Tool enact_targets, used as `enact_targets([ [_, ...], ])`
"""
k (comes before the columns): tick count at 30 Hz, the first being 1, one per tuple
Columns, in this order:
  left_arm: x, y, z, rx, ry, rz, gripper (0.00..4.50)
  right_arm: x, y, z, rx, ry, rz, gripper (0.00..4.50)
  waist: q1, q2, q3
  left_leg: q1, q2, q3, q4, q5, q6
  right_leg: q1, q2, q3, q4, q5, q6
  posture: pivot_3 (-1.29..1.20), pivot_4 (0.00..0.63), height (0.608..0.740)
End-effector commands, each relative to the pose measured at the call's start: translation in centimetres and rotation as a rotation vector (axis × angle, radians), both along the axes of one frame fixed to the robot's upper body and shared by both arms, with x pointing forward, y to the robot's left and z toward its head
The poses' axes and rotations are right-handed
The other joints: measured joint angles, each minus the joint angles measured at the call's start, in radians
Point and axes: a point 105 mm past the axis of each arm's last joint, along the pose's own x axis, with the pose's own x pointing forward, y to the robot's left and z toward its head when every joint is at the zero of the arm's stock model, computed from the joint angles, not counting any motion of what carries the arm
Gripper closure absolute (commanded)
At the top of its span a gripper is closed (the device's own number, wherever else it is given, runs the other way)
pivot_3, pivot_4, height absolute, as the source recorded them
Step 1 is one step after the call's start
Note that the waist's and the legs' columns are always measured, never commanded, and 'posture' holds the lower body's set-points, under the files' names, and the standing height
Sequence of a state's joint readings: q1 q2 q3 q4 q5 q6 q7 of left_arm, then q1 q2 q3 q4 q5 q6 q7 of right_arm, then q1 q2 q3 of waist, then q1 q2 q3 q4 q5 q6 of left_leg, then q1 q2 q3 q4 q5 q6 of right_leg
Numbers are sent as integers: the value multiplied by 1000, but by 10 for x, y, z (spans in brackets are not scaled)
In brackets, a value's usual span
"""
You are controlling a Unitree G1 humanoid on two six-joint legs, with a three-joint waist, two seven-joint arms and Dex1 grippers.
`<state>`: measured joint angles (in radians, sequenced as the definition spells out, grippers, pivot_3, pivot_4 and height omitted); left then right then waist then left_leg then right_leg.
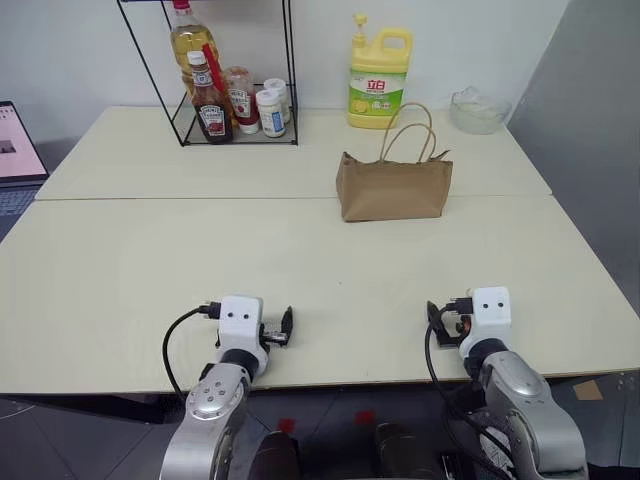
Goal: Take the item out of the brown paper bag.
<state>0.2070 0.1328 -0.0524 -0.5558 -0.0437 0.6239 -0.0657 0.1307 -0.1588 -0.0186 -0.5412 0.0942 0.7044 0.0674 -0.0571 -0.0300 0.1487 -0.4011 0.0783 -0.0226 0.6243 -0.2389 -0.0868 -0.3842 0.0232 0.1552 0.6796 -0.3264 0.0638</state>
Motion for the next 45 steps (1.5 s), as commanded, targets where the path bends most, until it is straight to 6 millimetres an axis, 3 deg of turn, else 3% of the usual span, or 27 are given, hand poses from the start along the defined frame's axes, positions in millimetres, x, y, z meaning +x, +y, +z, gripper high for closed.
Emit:
enact_targets([
  [1,-3,6,-5,32,14,16,18,2,3,12,-7,-43,22,0,0,0,0,0,0,0,0,0,0,0,0,0,0,0,0,0,150,740],
  [16,-4,3,-5,2,21,24,18,2,0,15,-40,-57,39,0,0,0,0,0,0,0,0,0,0,0,0,0,0,0,0,0,150,740],
  [21,7,-18,1,-36,4,-136,18,5,1,14,-28,-44,66,0,2,1,1,0,0,-1,0,0,0,0,0,-1,0,0,1,0,150,740],
  [25,35,-27,48,41,-133,-389,18,27,-4,42,-136,-120,197,0,5,0,10,-1,-1,-1,2,0,0,0,0,-2,0,1,3,0,150,740],
  [29,61,-29,93,100,-193,-596,18,60,-25,78,-269,-161,324,0,3,2,13,-3,-1,-1,3,1,0,-1,0,-1,0,5,1,0,150,740],
  [35,78,-26,146,156,-235,-816,18,102,-36,127,-368,-214,459,0,1,3,17,-6,-1,-1,2,0,1,-3,0,-2,-1,4,-1,0,150,740],
  [40,79,-29,172,153,-250,-922,18,131,-35,150,-438,-244,532,0,1,4,19,-10,-1,-1,3,0,0,-6,-1,-4,-1,4,-2,0,150,740],
  [45,80,-26,183,164,-258,-955,18,164,-28,172,-509,-301,559,0,-3,6,27,-10,-1,-1,5,1,0,-6,-1,-4,1,4,-1,0,150,740],
])
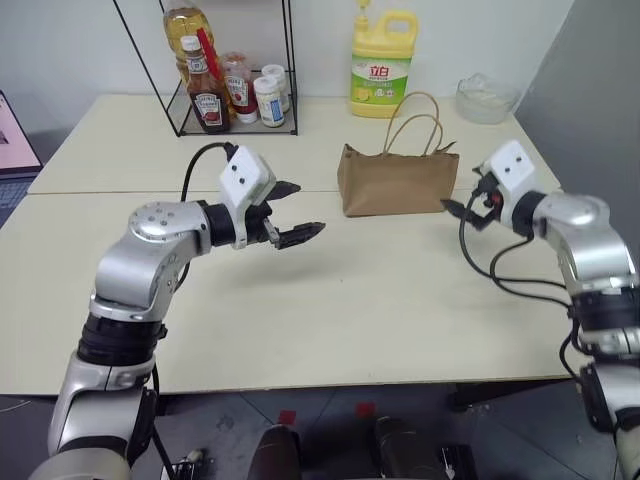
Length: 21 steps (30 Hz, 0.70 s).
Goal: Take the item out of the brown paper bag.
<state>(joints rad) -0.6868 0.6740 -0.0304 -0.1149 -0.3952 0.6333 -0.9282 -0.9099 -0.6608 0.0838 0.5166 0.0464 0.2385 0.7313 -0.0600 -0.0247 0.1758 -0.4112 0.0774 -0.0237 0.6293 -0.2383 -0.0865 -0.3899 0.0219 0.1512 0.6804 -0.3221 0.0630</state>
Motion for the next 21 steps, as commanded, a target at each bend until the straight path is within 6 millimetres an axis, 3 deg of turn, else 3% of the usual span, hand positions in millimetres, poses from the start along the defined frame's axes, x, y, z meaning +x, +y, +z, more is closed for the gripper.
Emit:
enact_targets([
  [1,-1,5,18,-12,-54,-7,18,14,5,20,-76,-82,42,0,0,0,0,0,0,0,0,0,0,0,0,-1,0,0,0,0,150,740],
  [9,0,9,29,-60,-73,9,18,30,26,28,-169,-83,130,0,-5,1,2,0,0,-1,0,2,-4,0,-2,-3,0,0,0,0,150,740],
  [14,-3,8,26,-68,-71,22,18,35,39,25,-245,-82,149,0,-8,1,2,0,-1,-1,0,2,-4,0,-3,-3,2,0,0,0,150,740],
  [21,-8,6,29,-93,-70,24,18,41,42,20,-345,-75,104,0,-11,1,2,0,-1,-1,0,2,-4,0,-4,-4,2,0,0,0,150,740],
])
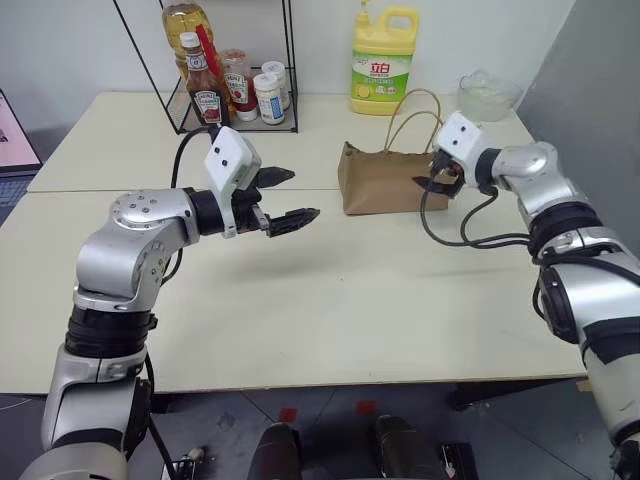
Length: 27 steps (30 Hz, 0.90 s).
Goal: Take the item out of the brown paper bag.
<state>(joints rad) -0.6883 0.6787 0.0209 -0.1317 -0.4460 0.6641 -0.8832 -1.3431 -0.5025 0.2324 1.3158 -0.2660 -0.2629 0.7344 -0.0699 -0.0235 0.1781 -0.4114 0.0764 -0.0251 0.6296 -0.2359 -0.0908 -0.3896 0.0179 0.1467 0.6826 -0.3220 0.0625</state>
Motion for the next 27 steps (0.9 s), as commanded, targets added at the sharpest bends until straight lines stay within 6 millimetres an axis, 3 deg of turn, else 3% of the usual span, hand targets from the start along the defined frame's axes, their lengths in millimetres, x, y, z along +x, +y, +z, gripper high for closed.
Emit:
enact_targets([
  [1,-9,-1,17,-31,-56,-16,18,3,0,20,-50,-64,-14,0,-1,0,0,0,0,0,0,0,0,0,0,0,0,0,0,0,150,740],
  [5,-12,-1,18,-44,-55,-17,18,5,-1,19,-53,-55,-36,0,-5,0,0,0,0,0,0,0,0,0,-1,-1,0,0,0,0,150,740],
  [9,-13,-1,16,-46,-54,-10,0,5,0,20,-41,-62,-40,1174,-11,0,0,0,-1,0,0,0,0,0,-1,-1,1,0,0,0,150,740],
  [18,-10,-1,16,-47,-56,-3,0,7,10,29,-14,-94,-28,4398,-19,0,0,0,-1,-1,1,0,0,0,-1,-1,3,0,0,0,150,740],
  [27,-7,2,16,-46,-66,11,0,6,12,35,13,-101,-14,4456,-20,0,0,1,-2,-1,2,0,0,0,-1,-1,6,0,0,0,150,740],
])
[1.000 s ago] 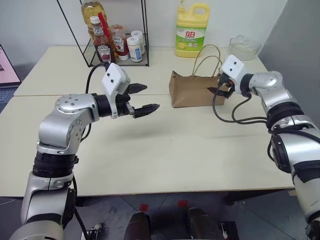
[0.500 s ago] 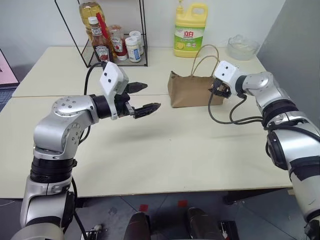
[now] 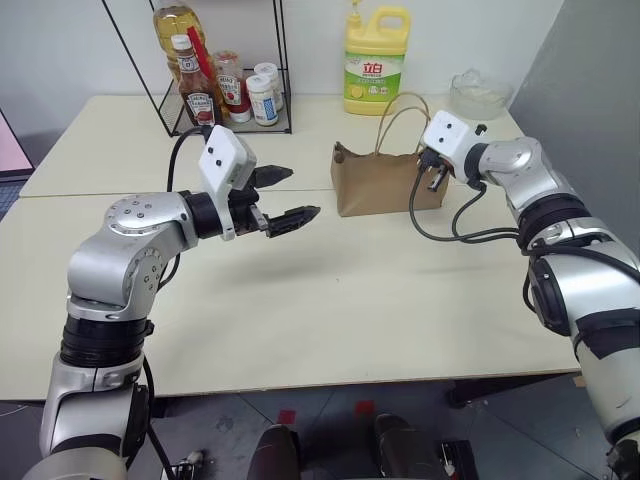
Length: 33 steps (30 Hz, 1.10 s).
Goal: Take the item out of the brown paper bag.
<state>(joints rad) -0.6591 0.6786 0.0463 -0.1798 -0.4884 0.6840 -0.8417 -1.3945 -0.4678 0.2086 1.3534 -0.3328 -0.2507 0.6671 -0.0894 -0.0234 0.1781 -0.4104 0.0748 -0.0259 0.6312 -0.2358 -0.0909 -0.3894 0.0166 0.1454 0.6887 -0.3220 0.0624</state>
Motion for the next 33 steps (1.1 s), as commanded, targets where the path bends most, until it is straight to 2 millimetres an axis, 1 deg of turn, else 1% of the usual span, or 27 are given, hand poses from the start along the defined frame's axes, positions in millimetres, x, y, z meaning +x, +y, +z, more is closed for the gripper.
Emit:
enact_targets([
  [1,-1,2,13,-11,-61,1,0,-1,4,23,27,-48,25,4456,0,0,0,0,0,0,0,0,0,0,0,0,0,0,0,0,150,740],
  [6,0,3,13,-12,-63,8,0,-6,8,23,31,5,81,4456,-1,0,0,1,0,0,1,0,0,0,0,0,1,0,0,0,150,740],
  [13,0,3,13,-11,-64,13,0,-9,15,37,110,19,122,4456,-2,0,0,1,0,0,1,0,0,0,0,0,2,0,0,0,150,740],
  [16,0,3,11,-9,-61,12,0,-10,16,34,92,36,129,4456,-2,0,0,1,0,0,1,0,0,0,0,0,3,0,0,0,150,740],
  [18,1,1,11,-8,-60,11,0,-10,16,29,50,36,134,4456,-2,0,0,1,-1,0,1,0,0,0,0,0,3,0,0,0,150,740],
  [22,2,-1,11,-10,-63,5,0,-6,9,26,-15,2,79,4456,-2,0,0,1,-2,0,3,0,0,0,-1,0,5,0,0,0,150,740],
  [24,3,-1,11,-10,-64,5,0,-4,4,28,-41,-13,56,4087,-2,0,0,1,-2,-1,3,0,0,0,-1,0,6,0,0,0,150,740],
  [26,2,-1,12,-11,-64,6,0,-4,0,29,-58,-14,39,3565,-2,0,0,1,-2,-1,4,0,0,0,-1,0,7,0,0,0,150,740],
  [30,2,2,11,-12,-63,17,0,-6,-10,25,-100,20,37,2155,-2,0,0,1,-3,-1,5,0,0,0,-2,0,8,0,0,0,150,740],
  [33,1,3,10,-15,-64,23,0,-7,-13,26,-82,25,28,1107,-2,0,0,1,-3,-1,6,0,0,0,-2,0,8,0,0,0,150,740],
])
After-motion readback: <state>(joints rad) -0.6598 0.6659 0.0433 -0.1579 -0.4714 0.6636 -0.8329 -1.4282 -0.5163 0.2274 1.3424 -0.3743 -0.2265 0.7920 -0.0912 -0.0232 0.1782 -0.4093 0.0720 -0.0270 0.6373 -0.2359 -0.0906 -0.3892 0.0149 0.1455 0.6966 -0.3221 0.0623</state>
